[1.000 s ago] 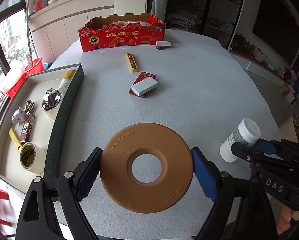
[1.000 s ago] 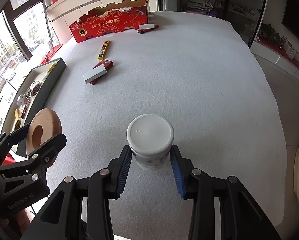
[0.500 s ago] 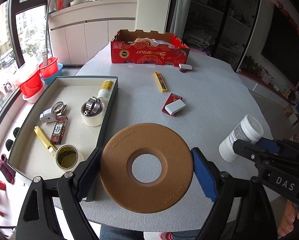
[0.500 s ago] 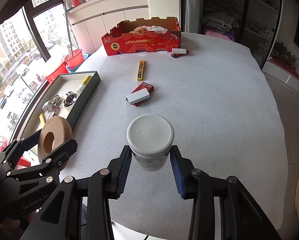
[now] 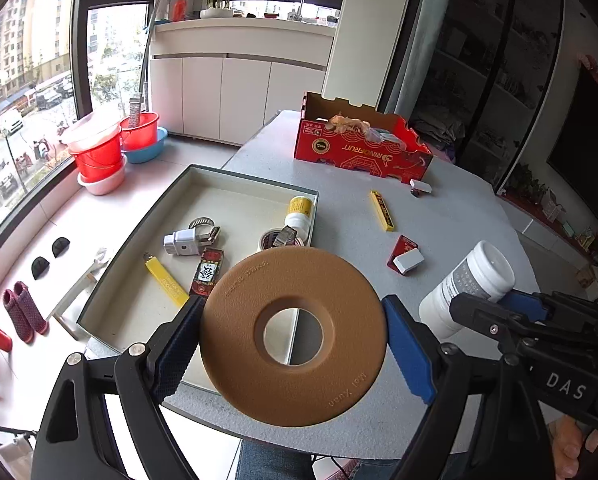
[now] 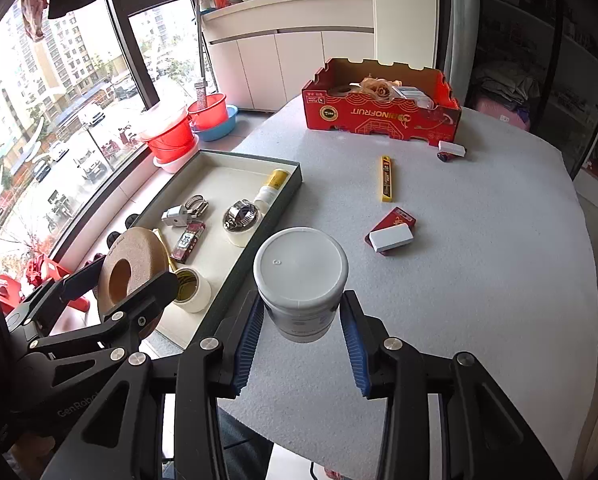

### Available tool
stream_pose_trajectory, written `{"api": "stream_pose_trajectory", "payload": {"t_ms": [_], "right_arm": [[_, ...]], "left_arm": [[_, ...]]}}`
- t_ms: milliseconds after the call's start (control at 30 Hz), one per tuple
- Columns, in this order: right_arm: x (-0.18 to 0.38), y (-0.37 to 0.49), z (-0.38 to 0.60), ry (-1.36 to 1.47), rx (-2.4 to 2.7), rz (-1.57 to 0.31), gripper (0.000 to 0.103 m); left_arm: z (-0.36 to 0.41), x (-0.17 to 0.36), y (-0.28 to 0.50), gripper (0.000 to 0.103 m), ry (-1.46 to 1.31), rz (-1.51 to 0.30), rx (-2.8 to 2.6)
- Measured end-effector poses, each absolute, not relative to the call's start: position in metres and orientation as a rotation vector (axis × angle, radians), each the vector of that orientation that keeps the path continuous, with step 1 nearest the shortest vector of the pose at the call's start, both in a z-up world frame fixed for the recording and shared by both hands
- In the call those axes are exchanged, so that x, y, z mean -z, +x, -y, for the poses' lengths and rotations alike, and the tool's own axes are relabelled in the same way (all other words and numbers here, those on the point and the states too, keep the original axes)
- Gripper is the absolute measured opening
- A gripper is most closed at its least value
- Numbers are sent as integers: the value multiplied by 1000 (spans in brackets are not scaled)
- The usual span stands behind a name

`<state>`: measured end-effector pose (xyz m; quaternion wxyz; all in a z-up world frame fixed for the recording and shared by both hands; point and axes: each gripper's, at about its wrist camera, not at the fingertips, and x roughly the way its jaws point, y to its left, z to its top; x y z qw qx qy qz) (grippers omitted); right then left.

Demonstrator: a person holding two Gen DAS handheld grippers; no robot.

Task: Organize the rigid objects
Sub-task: 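Carry tape ring and white bottle with both grippers over the grey tray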

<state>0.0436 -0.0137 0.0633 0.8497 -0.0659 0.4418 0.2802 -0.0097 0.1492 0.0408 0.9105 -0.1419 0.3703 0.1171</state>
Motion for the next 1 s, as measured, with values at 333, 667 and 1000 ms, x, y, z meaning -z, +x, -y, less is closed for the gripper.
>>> {"api": "stream_pose_trajectory", "payload": {"t_ms": [333,667,1000], "right_arm": [[-76,44,-31,-151,-690,-912,41],[-79,58,-62,-142,-753,-917,41],[-47,84,-97,-134,-787,-1003,41]], "left_arm": [[-200,-59,-26,89,-322,-708,-332],[-244,-61,-25,89,-330,-687,-449],[-251,-20,8,89,-304,-791,-478]]}}
